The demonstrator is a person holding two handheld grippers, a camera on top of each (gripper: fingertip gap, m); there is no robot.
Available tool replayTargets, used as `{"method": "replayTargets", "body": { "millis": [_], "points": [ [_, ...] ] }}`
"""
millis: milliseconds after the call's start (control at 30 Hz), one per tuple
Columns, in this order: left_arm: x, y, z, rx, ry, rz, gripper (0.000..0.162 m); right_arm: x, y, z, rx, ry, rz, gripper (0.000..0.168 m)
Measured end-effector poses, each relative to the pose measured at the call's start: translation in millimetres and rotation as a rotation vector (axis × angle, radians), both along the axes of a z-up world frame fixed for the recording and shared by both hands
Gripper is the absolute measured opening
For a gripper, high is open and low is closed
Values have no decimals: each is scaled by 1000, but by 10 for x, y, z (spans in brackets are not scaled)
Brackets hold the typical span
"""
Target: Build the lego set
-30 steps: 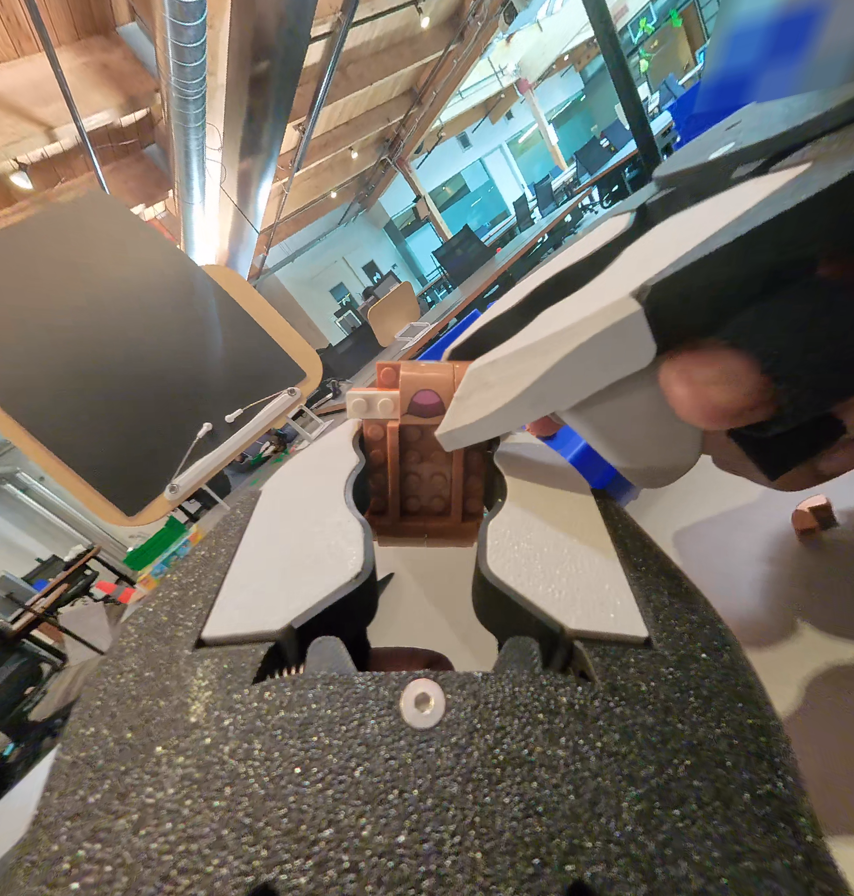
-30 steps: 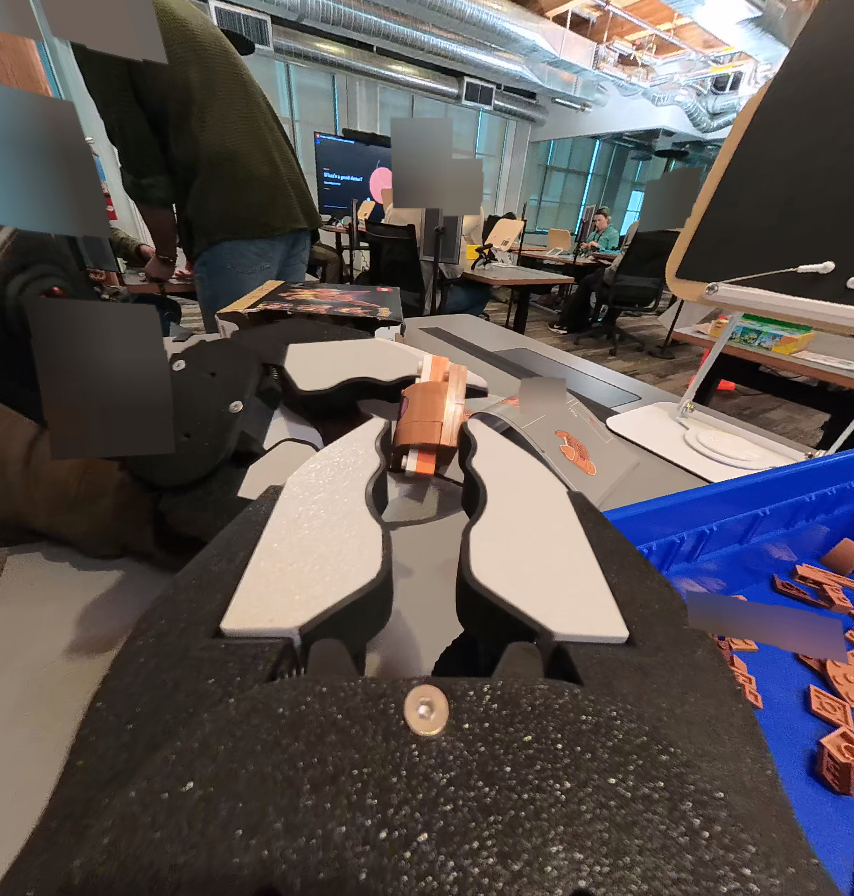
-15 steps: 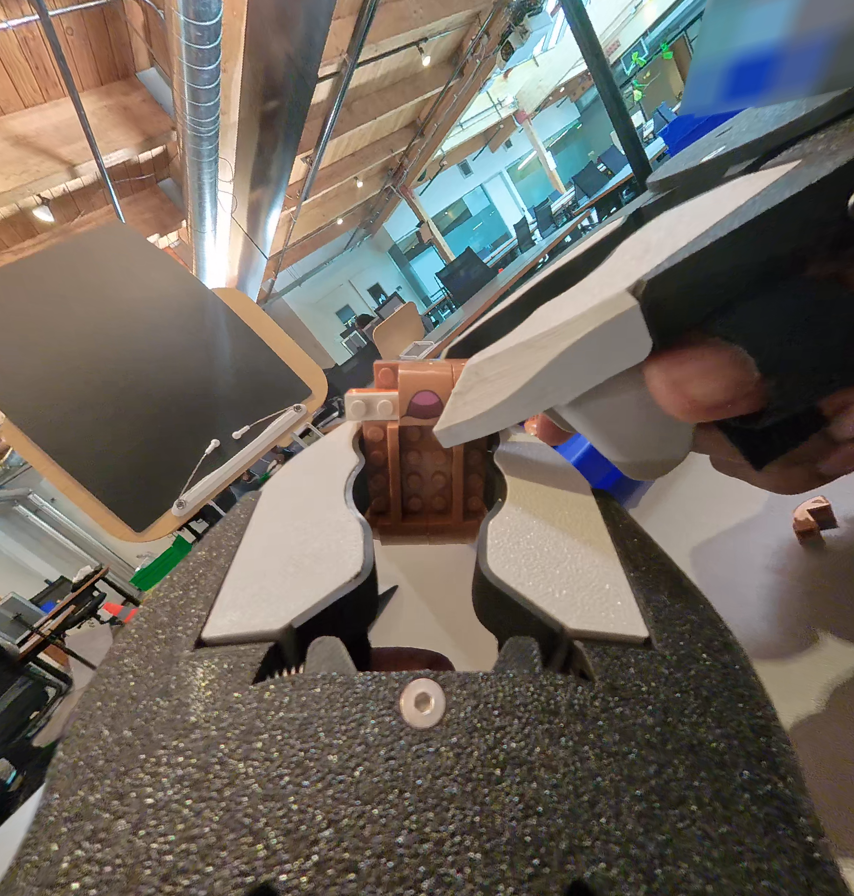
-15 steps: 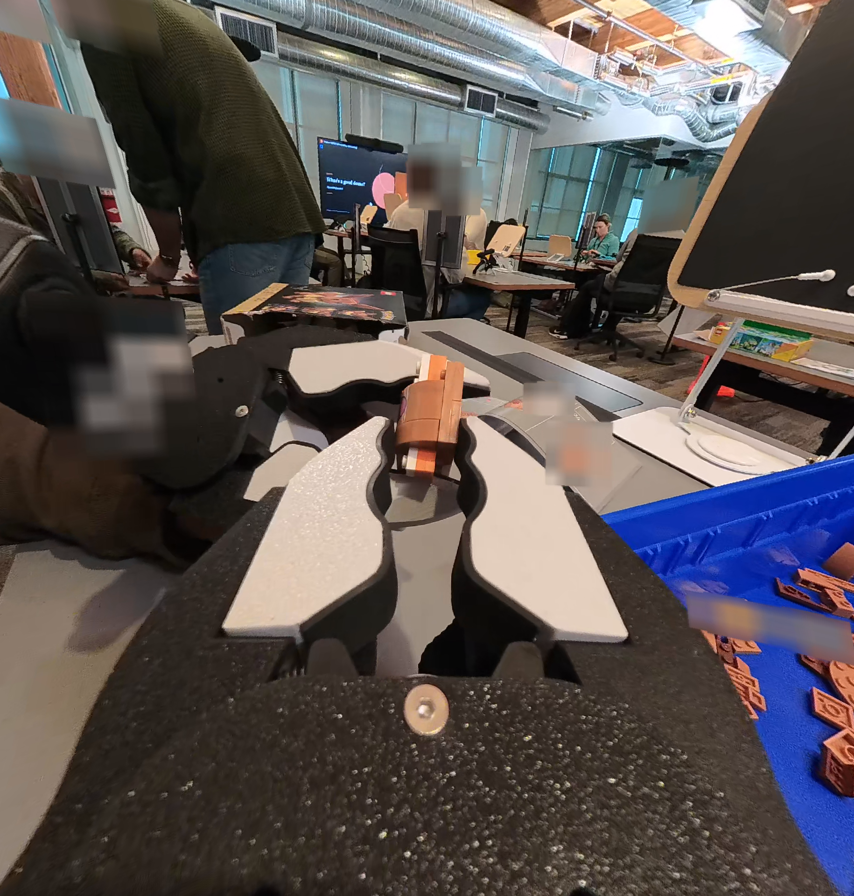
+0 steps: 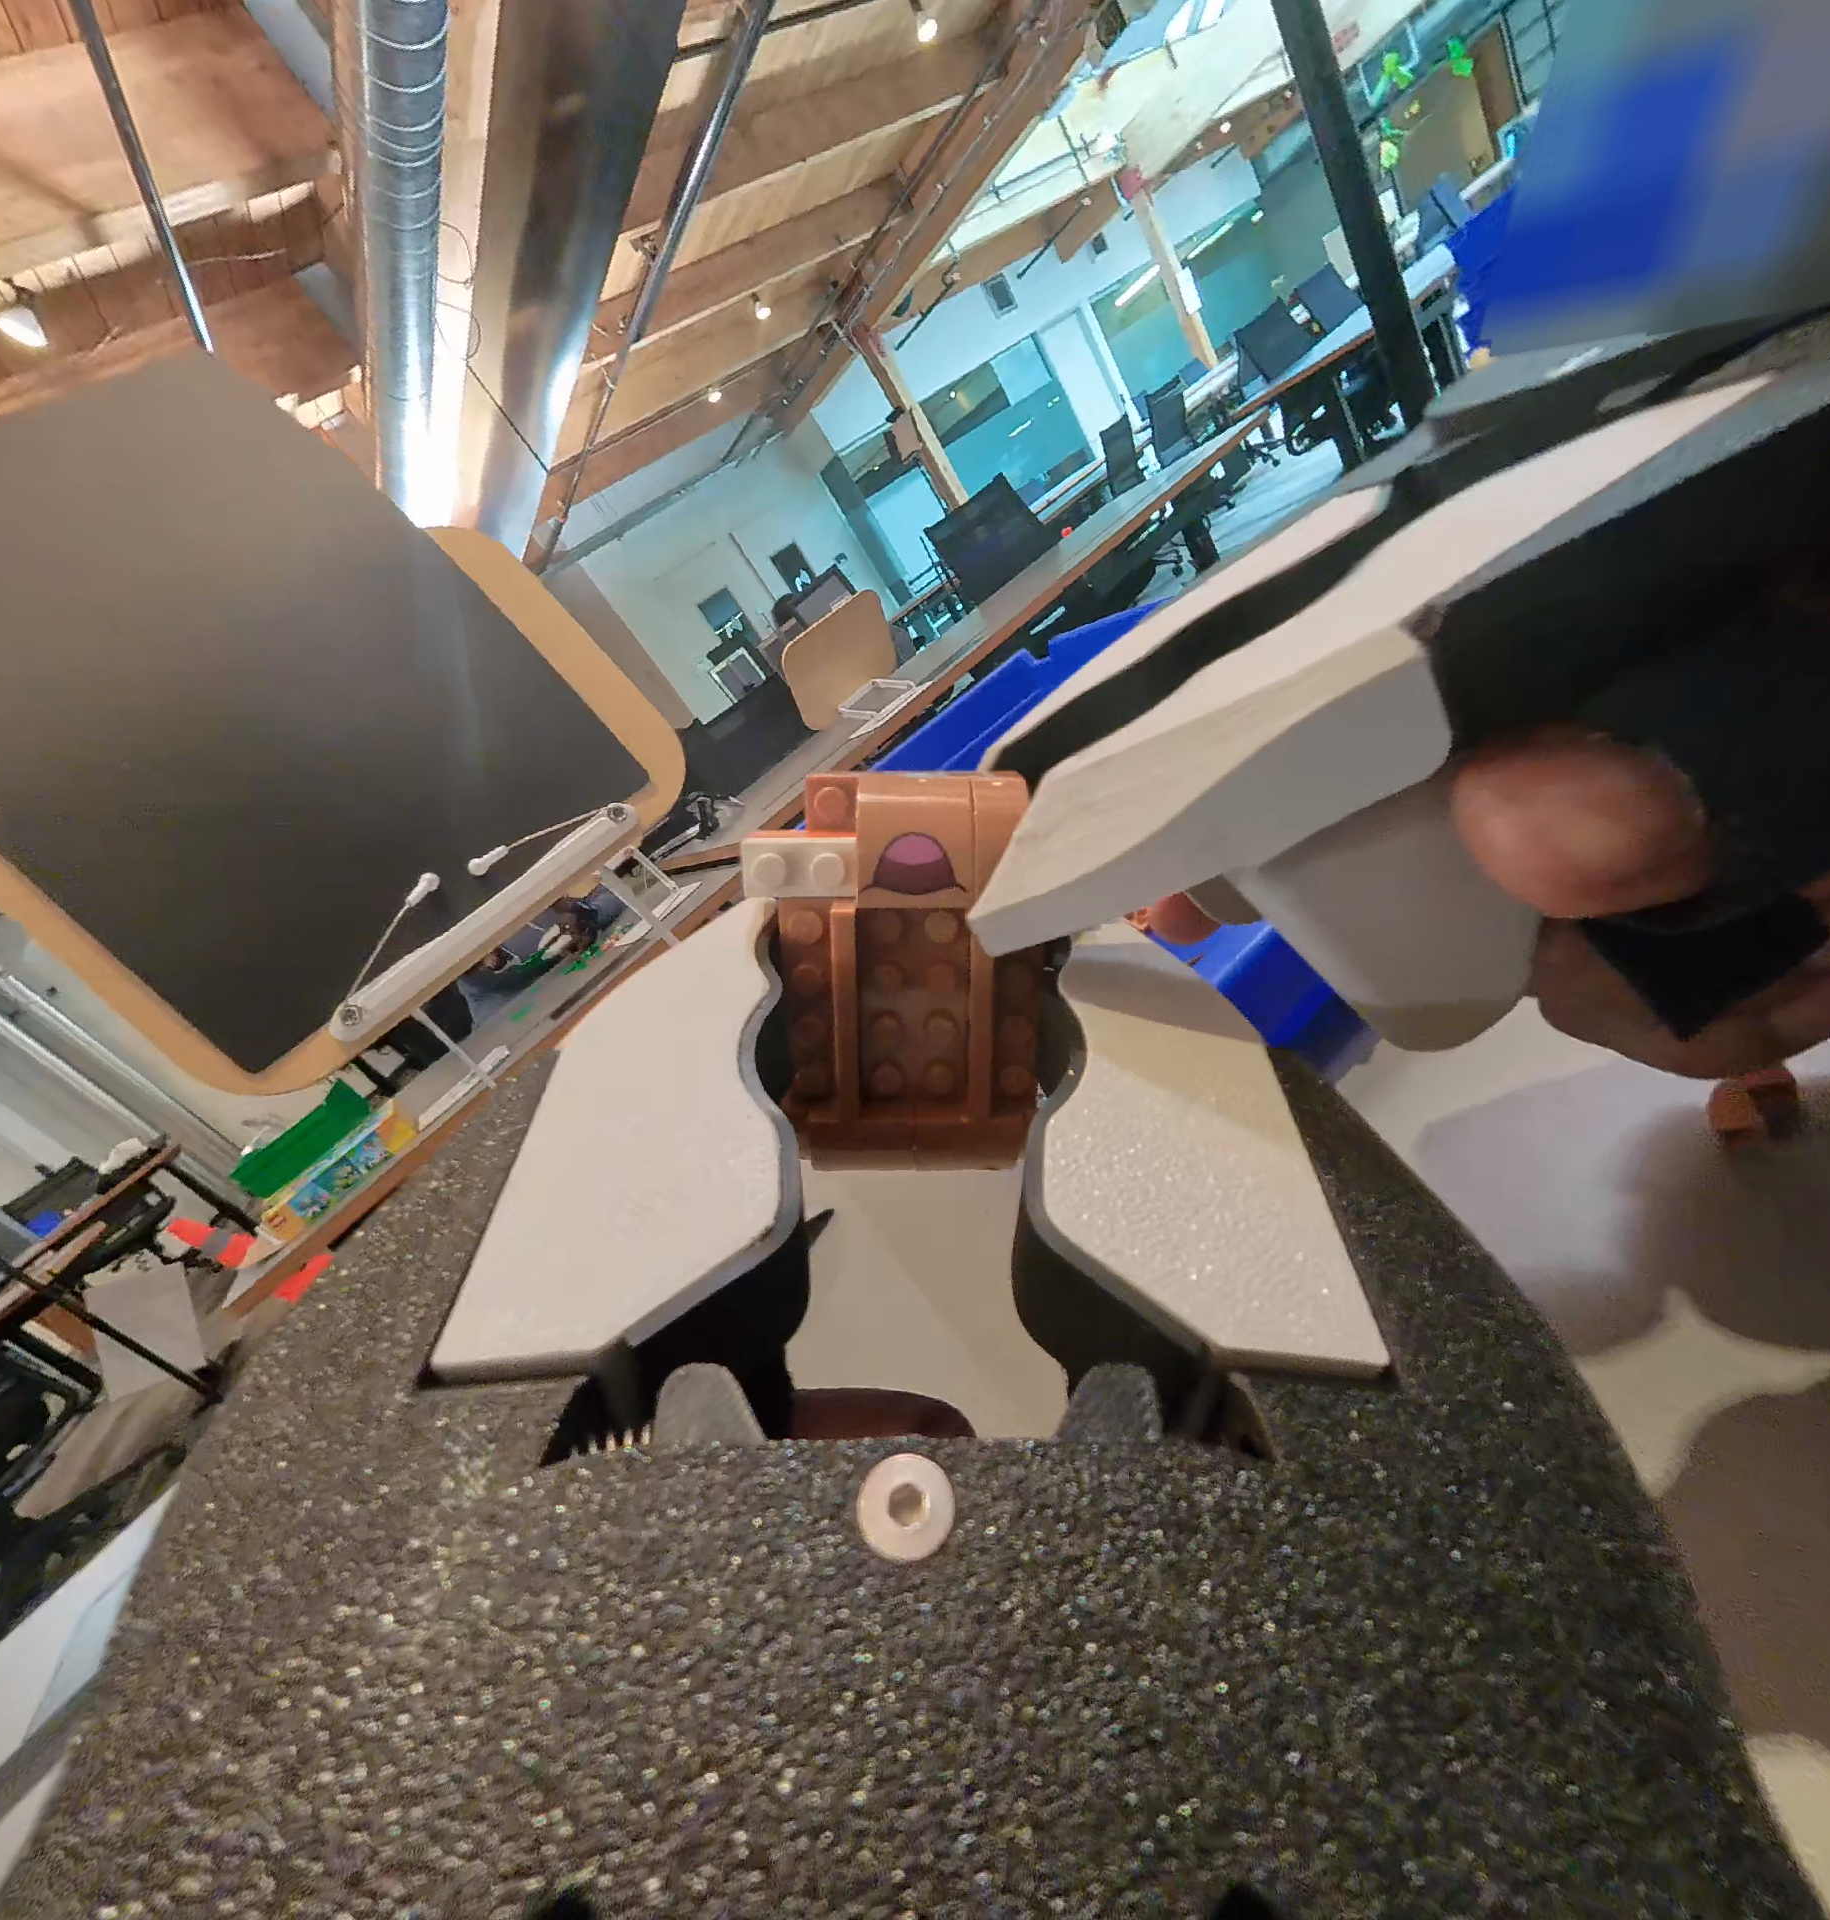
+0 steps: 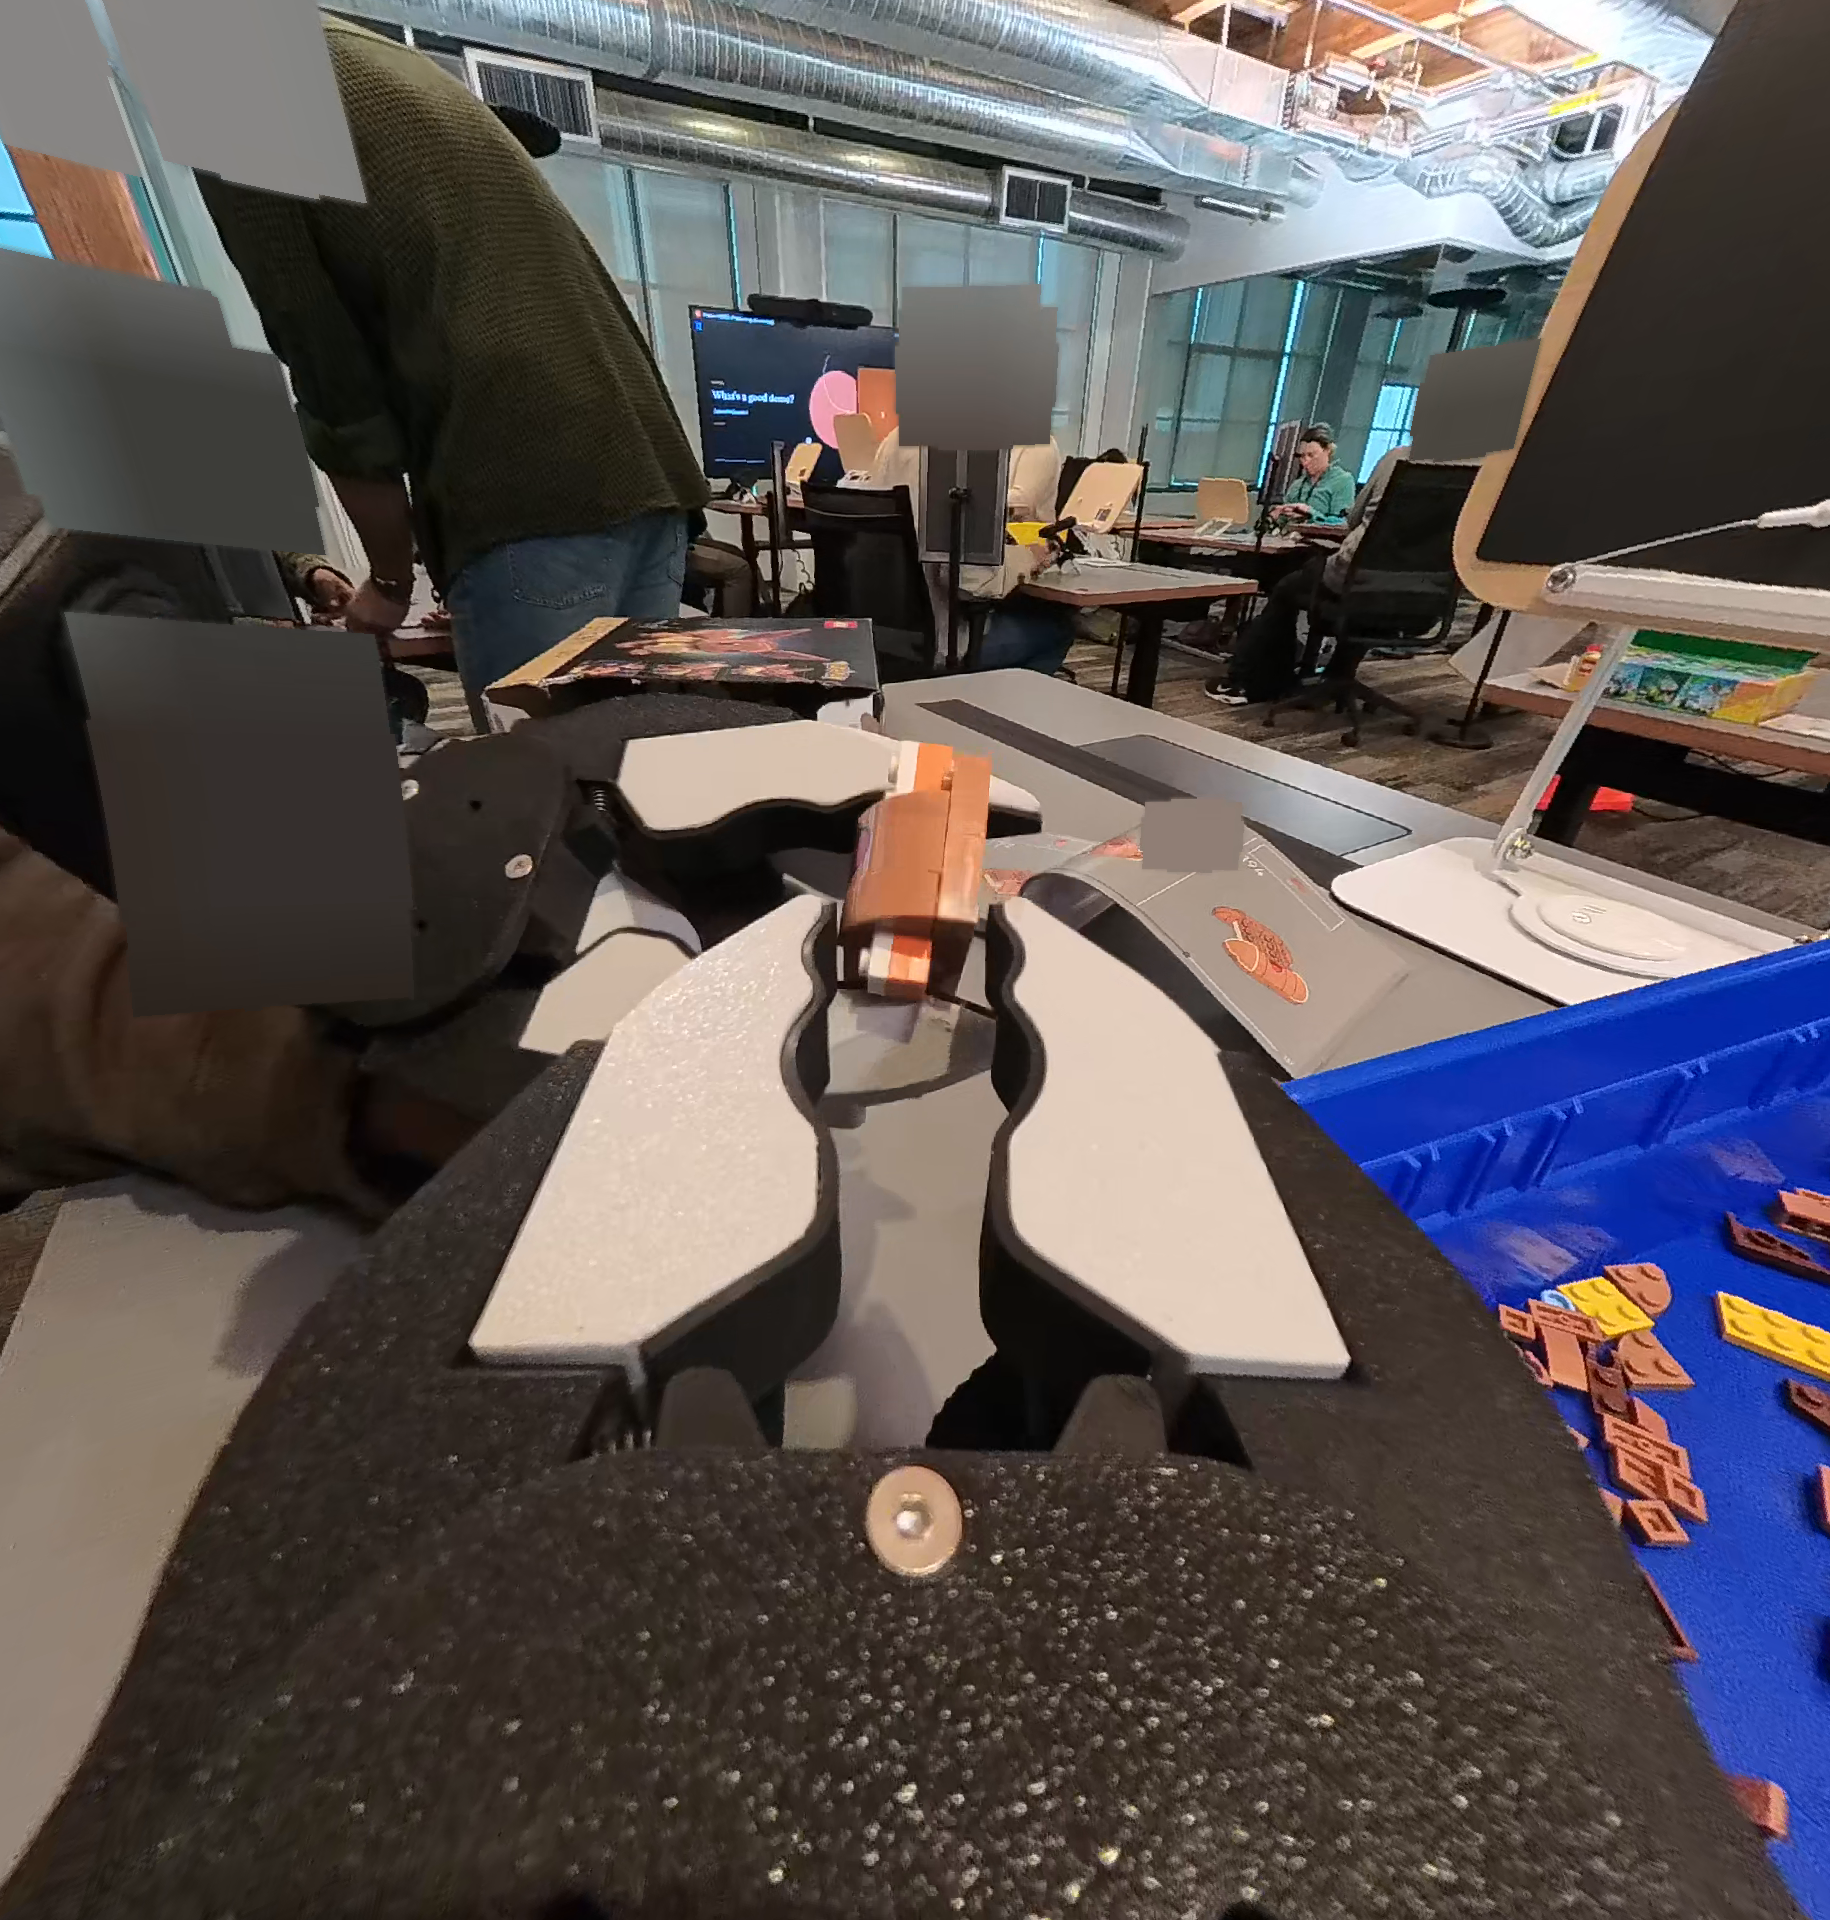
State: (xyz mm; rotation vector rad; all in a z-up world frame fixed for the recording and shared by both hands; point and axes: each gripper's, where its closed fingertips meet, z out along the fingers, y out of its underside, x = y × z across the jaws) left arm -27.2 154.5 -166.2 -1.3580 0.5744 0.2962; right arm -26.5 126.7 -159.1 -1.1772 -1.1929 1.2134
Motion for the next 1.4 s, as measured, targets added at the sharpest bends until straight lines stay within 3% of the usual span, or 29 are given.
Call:
{"method": "replayTargets", "body": {
  "millis": [233,467,667,867,1100,1300,1400],
  "points": [
    [52,1,-39,7,76,-22,45,5,4,-12,-33,-2,42,24],
    [25,-120,-253,-194,192,-306,59,-8,26,-95,-92,-72,137,24],
    [-87,-370,-155,-429,-109,-591,55,-28,-218,-241,60,-197,273,24],
    [36,-597,-303,-596,-145,-759,47,-6,-397,-343,247,-257,329,24],
    [93,-698,-293,-632,-198,-858,26,16,-443,-335,299,-251,348,24],
    [122,-661,-294,-596,-223,-874,25,31,-414,-253,270,-205,347,25],
    [107,-605,-196,-540,-315,-884,24,29,-340,-161,232,-159,311,34]
  ]
}}
